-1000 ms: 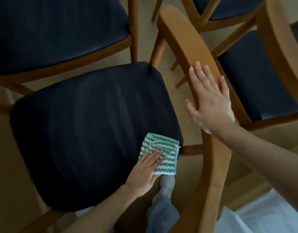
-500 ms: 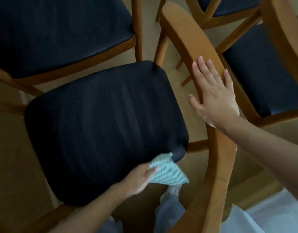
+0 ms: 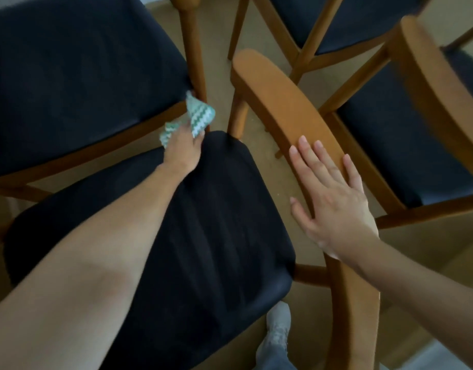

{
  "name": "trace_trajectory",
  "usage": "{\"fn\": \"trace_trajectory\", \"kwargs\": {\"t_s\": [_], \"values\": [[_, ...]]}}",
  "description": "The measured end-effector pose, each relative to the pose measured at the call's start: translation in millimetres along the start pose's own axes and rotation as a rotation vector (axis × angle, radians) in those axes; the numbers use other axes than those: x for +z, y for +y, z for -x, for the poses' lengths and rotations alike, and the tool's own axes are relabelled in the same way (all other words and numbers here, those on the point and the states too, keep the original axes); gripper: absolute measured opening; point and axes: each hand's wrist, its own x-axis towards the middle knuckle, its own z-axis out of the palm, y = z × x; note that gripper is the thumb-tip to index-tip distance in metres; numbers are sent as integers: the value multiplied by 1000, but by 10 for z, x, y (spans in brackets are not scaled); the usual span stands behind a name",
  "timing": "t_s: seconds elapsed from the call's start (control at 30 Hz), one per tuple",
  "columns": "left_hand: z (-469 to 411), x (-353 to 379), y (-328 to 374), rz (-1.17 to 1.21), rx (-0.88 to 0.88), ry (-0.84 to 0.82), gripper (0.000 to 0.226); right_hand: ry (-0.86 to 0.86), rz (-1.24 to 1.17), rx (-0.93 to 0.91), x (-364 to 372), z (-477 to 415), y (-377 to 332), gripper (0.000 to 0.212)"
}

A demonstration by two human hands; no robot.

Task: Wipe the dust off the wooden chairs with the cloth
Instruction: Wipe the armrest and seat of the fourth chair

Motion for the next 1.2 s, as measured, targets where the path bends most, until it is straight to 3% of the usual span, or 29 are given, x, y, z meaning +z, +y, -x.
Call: {"fn": "trace_trajectory", "kwargs": {"t_s": [0.1, 0.23, 0.4, 0.57, 0.8, 0.97, 1.1, 1.2], "values": [[155, 383, -32, -291, 22, -131, 49, 40, 7, -8, 20, 6, 8, 66], [401, 544, 169, -277, 118, -113, 53, 49, -16, -11, 18, -2, -11, 67], [1099, 880, 300, -286, 428, -291, 49, 22, 10, -9, 8, 8, -13, 67], [1493, 904, 280, -298, 507, -341, 48, -24, 7, 2, -27, 5, -32, 69], [2758, 990, 180, -354, 563, -577, 49, -50, 2, 13, -49, 12, -39, 70], [3135, 840, 30, -434, 673, -768, 55, -49, 0, 12, -55, 16, -40, 70], [3306, 706, -64, -564, 792, -862, 45, -41, 8, 10, -66, 20, -40, 67], [3314, 644, 61, -452, 593, -940, 46, -61, 9, 14, -83, 19, -45, 70]]}}
